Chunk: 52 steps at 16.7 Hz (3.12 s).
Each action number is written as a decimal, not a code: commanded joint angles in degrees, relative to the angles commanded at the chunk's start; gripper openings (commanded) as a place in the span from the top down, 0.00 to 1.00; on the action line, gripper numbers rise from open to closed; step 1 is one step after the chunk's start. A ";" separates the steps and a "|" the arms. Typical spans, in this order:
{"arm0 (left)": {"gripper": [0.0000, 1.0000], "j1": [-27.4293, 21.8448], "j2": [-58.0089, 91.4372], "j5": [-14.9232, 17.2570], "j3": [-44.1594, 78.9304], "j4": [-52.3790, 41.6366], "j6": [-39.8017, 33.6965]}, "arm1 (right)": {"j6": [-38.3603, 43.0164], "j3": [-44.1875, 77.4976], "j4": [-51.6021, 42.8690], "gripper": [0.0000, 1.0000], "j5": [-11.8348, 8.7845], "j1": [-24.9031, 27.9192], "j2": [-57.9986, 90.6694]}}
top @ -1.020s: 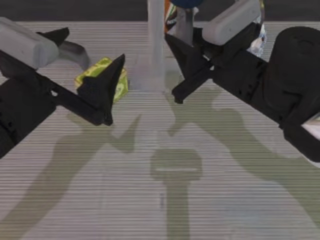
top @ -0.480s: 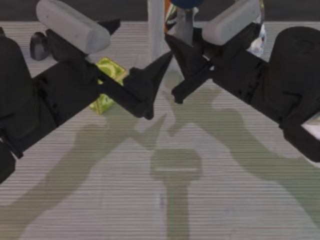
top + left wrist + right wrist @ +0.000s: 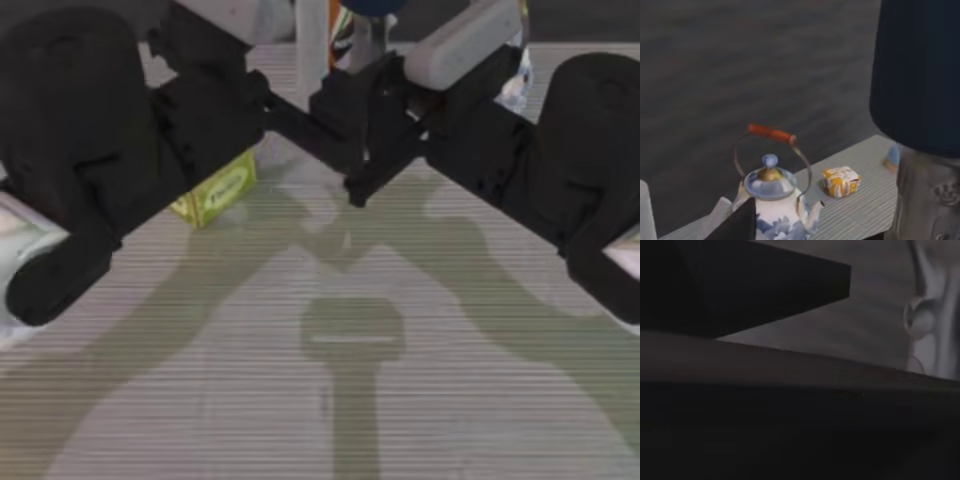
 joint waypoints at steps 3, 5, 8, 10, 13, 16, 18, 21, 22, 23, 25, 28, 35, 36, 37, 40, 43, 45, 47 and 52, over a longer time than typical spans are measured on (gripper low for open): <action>0.00 -1.07 8.30 -0.96 5.58 2.37 0.01 | 0.00 0.00 0.00 1.00 0.00 0.00 0.00; 0.00 -1.51 11.00 -1.35 7.72 3.18 0.00 | 0.00 0.00 0.00 1.00 0.00 0.00 0.00; 0.00 -1.59 11.46 -1.42 8.10 3.31 -0.01 | 0.00 0.00 0.00 1.00 0.00 0.00 0.00; 0.08 -1.59 11.46 -1.42 8.10 3.31 -0.01 | 0.00 0.00 0.00 1.00 0.00 0.00 0.00; 0.30 -1.59 11.46 -1.42 8.10 3.31 -0.01 | 0.00 0.00 0.00 1.00 0.00 0.00 0.00; 0.53 -1.59 11.46 -1.42 8.10 3.31 -0.01 | 0.00 0.00 0.00 1.00 0.00 0.00 0.00; 0.68 -1.59 11.46 -1.42 8.10 3.31 -0.01 | 0.00 0.00 0.00 1.00 0.00 0.00 0.00; 0.90 -1.59 11.46 -1.42 8.10 3.31 -0.01 | 0.00 0.00 0.00 1.00 0.00 0.00 0.00; 0.98 -1.59 11.46 -1.42 8.10 3.31 -0.01 | 0.00 0.00 0.00 1.00 0.00 0.00 0.00; 1.00 -1.59 11.46 -1.42 8.10 3.31 -0.01 | 0.00 0.00 0.00 1.00 0.00 0.00 0.00; 1.00 -1.59 11.46 -1.42 8.10 3.31 -0.01 | 0.00 0.00 0.00 1.00 0.00 0.00 0.00; 1.00 -1.59 11.46 -1.42 8.10 3.31 -0.01 | 0.00 0.00 0.00 1.00 0.00 0.00 0.00; 1.00 -1.59 11.46 -1.42 8.10 3.31 -0.01 | 0.00 0.00 0.00 0.70 0.00 0.00 0.00; 1.00 -1.59 11.46 -1.42 8.10 3.31 -0.01 | 0.00 0.00 0.00 0.62 0.00 0.00 0.00; 1.00 -1.59 11.46 -1.42 8.10 3.31 -0.01 | 0.00 0.00 0.00 0.55 0.00 0.00 0.00; 1.00 -1.59 11.46 -1.42 8.10 3.31 -0.01 | 0.00 0.00 0.00 0.32 0.00 0.00 0.00; 1.00 -1.59 11.46 -1.42 8.10 3.31 -0.01 | 0.00 0.00 0.00 0.10 0.00 0.00 0.00; 1.00 -1.59 11.46 -1.42 8.10 3.31 -0.01 | 0.00 0.00 0.00 0.00 0.00 0.00 0.00; 1.00 -1.59 11.46 -1.42 8.10 3.31 -0.01 | 0.00 0.00 0.00 0.00 0.00 0.00 0.00; 1.00 -1.59 11.46 -1.42 8.10 3.31 -0.01 | 0.00 0.00 0.00 0.00 0.00 0.00 0.00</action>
